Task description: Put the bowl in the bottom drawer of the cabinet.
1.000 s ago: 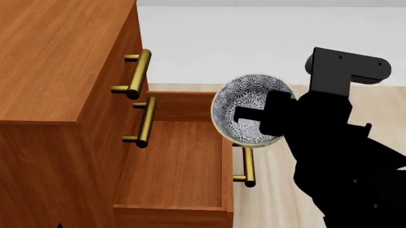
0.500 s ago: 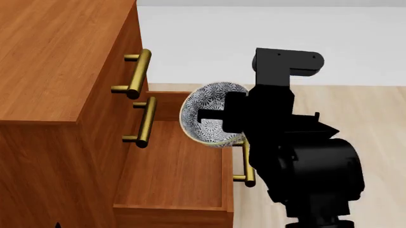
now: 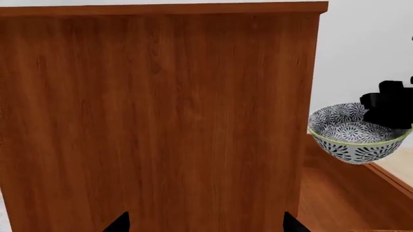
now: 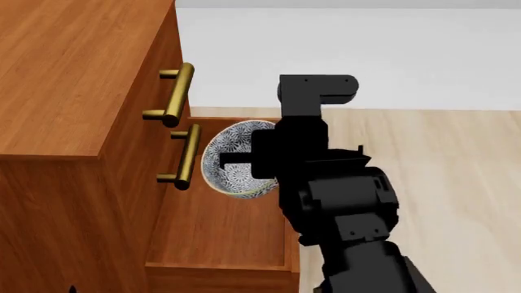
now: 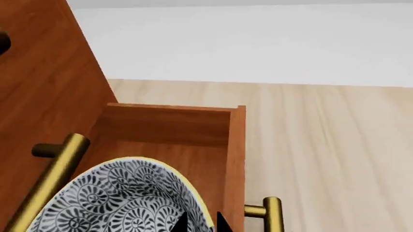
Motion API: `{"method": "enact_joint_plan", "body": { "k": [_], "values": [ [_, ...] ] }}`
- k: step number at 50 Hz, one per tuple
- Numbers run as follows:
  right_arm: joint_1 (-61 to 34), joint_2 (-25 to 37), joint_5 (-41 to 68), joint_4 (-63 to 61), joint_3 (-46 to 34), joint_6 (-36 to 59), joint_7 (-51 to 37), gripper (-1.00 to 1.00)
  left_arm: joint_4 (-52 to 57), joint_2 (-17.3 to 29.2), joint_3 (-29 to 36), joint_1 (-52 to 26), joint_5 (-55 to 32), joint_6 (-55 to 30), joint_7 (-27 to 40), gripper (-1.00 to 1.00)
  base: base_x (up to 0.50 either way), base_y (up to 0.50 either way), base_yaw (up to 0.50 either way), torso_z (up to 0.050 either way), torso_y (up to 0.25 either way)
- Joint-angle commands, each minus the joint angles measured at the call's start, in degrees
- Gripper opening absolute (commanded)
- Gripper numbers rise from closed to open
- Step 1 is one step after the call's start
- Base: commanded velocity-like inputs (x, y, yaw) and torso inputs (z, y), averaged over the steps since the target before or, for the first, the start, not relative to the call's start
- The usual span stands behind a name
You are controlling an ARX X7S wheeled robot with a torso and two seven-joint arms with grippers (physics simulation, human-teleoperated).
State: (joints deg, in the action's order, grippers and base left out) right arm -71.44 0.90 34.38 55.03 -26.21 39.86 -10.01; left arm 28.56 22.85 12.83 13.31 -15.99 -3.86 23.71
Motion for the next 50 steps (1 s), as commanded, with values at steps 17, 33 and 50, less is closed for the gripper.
{"method": "enact_joint_plan", "body": {
  "k": [17, 33, 50],
  "values": [
    [-6.2, -0.9, 53.3, 15.1, -56.0, -19.9, -2.8, -1.0, -0.6, 0.3, 0.0, 0.2, -0.4, 0.8, 0.2, 1.0, 0.0, 0.0, 0.0, 0.0, 0.0],
    [-6.2, -0.9, 62.6, 15.5, -64.5, -22.0, -2.8, -1.0, -1.1, 0.4, 0.0, 0.0, -0.7, 0.9, 0.4, 1.0, 0.0, 0.0, 0.0, 0.0, 0.001],
    [-5.3, -0.9, 63.1, 15.2, -65.6, -21.8, -3.2, -1.0, -1.5, 0.5, 0.0, 0.1, -0.9, 1.3, 0.5, 1.0, 0.0, 0.0, 0.0, 0.0, 0.0]
  ]
}}
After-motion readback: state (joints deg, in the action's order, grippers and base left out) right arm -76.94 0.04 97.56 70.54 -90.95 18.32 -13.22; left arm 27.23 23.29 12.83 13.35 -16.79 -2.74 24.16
